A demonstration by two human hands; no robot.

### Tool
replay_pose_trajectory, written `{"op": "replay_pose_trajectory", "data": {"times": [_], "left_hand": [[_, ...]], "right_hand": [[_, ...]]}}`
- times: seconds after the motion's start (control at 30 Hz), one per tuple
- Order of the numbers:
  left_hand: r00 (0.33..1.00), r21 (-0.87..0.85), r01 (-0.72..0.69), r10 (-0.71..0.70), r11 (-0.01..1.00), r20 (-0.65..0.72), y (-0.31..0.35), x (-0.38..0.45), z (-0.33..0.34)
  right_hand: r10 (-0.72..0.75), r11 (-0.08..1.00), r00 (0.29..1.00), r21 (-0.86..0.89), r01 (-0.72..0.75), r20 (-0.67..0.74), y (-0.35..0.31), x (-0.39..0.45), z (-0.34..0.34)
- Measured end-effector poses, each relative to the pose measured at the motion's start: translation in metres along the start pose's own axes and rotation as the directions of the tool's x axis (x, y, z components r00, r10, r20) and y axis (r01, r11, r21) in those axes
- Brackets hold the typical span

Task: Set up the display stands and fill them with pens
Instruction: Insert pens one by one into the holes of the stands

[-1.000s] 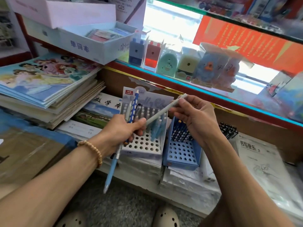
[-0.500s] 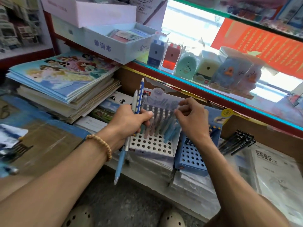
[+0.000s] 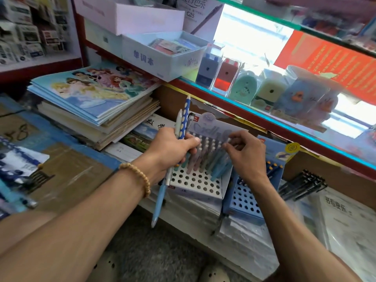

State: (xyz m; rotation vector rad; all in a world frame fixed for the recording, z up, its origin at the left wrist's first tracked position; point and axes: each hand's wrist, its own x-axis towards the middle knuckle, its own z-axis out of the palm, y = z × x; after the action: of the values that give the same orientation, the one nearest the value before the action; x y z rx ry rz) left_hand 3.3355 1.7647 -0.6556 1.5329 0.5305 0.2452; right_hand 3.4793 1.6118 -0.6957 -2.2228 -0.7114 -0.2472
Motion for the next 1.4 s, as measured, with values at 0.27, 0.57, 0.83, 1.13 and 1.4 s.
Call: {"op": "replay_pose_trajectory", "data": {"times": [0.27,0.57,0.83,1.13,1.4], "left_hand": [[1.0,0.012,-0.002,0.002,1.0,0.009,-0.001,0.0,0.002],[0.986,-0.027,0.037,-0.032,0.999,0.166,-0.009,0.002,0.002],[0.911,0.096,0.093,-0.123,0.991,0.393,-0.012,0.0,0.008],[0.882,-0.04,0.163,-0.128,0.986,0.453,-0.022,-0.007,0.033],[0.986,-0.073,0.054,-0.041,0.996,0.162,-0.03,-0.001,0.046]], "right_hand": [[-0.005,0.993,0.982,-0.117,0.028,0.187,0.002,-0.003,0.001],[0.004,0.984,0.975,-0.172,0.035,0.221,0.0,-0.002,0.001],[0.097,0.872,0.941,0.427,-0.237,0.324,-0.05,-0.015,-0.024],[0.25,0.403,0.873,0.774,-0.488,0.42,-0.038,-0.019,-0.041],[0.204,0.85,0.92,0.406,-0.337,0.335,-0.01,-0.027,-0.082]]}}
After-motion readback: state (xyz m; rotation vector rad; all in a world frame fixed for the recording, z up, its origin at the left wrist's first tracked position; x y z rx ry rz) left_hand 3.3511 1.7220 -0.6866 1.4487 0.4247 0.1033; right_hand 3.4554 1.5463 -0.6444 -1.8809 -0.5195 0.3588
